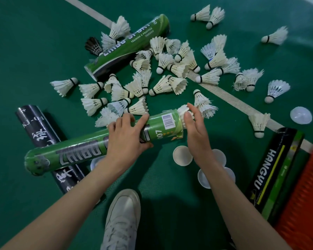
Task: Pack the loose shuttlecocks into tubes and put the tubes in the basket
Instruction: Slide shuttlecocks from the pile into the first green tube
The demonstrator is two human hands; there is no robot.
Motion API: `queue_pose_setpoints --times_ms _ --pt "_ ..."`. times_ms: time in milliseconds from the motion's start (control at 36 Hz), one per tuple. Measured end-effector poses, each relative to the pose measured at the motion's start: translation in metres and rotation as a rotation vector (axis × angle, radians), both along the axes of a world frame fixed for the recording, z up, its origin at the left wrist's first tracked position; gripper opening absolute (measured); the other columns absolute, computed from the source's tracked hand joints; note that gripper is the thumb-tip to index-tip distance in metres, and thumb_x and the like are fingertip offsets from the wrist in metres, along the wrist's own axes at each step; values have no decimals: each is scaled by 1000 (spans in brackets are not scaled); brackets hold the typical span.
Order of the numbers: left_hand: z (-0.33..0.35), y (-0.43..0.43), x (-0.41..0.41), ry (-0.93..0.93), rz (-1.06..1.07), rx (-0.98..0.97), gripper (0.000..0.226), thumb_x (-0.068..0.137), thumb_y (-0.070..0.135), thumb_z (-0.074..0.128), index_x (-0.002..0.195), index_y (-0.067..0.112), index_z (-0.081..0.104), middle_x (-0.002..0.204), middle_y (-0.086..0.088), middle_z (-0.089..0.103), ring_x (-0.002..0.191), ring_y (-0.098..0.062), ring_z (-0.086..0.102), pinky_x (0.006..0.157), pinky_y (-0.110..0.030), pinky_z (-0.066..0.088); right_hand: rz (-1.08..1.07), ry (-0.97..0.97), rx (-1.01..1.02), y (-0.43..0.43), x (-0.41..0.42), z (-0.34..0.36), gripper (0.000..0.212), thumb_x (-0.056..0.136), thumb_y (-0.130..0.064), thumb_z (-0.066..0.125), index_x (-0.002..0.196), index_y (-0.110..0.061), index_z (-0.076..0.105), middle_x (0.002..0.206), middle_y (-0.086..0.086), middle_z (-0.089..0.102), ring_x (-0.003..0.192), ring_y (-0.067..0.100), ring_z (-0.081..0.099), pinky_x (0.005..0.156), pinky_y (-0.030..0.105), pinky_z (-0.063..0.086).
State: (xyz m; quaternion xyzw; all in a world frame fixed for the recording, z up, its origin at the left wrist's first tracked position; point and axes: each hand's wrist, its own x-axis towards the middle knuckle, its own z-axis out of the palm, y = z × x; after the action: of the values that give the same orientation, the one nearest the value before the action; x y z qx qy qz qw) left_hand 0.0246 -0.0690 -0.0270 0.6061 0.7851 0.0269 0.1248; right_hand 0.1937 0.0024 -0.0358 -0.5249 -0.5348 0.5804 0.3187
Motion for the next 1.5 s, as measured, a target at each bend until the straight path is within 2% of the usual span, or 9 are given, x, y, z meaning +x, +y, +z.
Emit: queue_pose_setpoints --times_ms 111,444,556,722,889,1056,1222,1333,1500 --pt "2 5 2 -12 8 21 84 72 53 73 143 31 34 121 -9 40 113 -29 39 97 -41 28 16 53 -54 3 3 0 40 105 -27 29 144 -23 34 127 -23 42 96 -36 38 79 -8 30" --pt "-4 39 7 -8 -4 -12 87 71 58 71 144 32 31 120 -7 37 112 -27 37 97 -39 25 56 121 -113 14 -6 -9 47 104 -37 21 147 -24 32 135 -7 48 114 -11 46 86 1 39" --pt "-10 50 6 27 -5 -51 85 71 58 71 142 33 31 119 -6 37 112 -27 38 95 -38 27 36 149 -166 32 -3 -20 48 103 -42 20 141 -22 42 131 -7 56 116 -2 53 96 15 41" --pt "-14 61 8 43 8 -72 85 74 58 70 143 33 27 122 -7 36 114 -27 38 97 -40 28 -112 -467 259 89 16 -42 40 94 -19 54 133 -10 50 129 14 47 121 28 42 105 38 33" --pt "-19 64 14 55 -25 -112 85 75 56 69 144 33 25 127 -9 35 118 -28 37 102 -42 27 119 -892 83 128 23 -68 77 90 -41 59 150 -16 17 148 19 30 137 35 26 110 47 24" --pt "-19 66 17 45 -26 -119 86 75 55 69 145 33 25 129 -9 35 119 -28 37 102 -42 27 164 -1059 -2 124 16 -75 60 86 -48 59 131 -13 39 132 15 49 123 34 46 108 54 27" --pt "-16 58 11 67 -16 -117 85 76 56 68 145 33 25 125 -8 36 119 -27 36 100 -40 27 112 -709 55 93 25 -60 47 81 -26 67 120 -16 43 102 0 59 102 28 57 105 53 34" --pt "-15 49 10 60 0 -128 86 75 57 69 145 33 25 122 -7 37 117 -27 37 100 -40 28 -76 -173 -49 69 32 -43 51 78 -12 75 118 -21 46 113 -4 58 103 14 60 95 40 51" --pt "-12 32 13 48 4 -117 87 72 57 71 143 33 28 122 -7 37 114 -28 39 99 -41 29 -97 8 19 42 47 -36 59 77 -13 78 121 -28 41 118 -1 55 107 15 61 87 34 54"
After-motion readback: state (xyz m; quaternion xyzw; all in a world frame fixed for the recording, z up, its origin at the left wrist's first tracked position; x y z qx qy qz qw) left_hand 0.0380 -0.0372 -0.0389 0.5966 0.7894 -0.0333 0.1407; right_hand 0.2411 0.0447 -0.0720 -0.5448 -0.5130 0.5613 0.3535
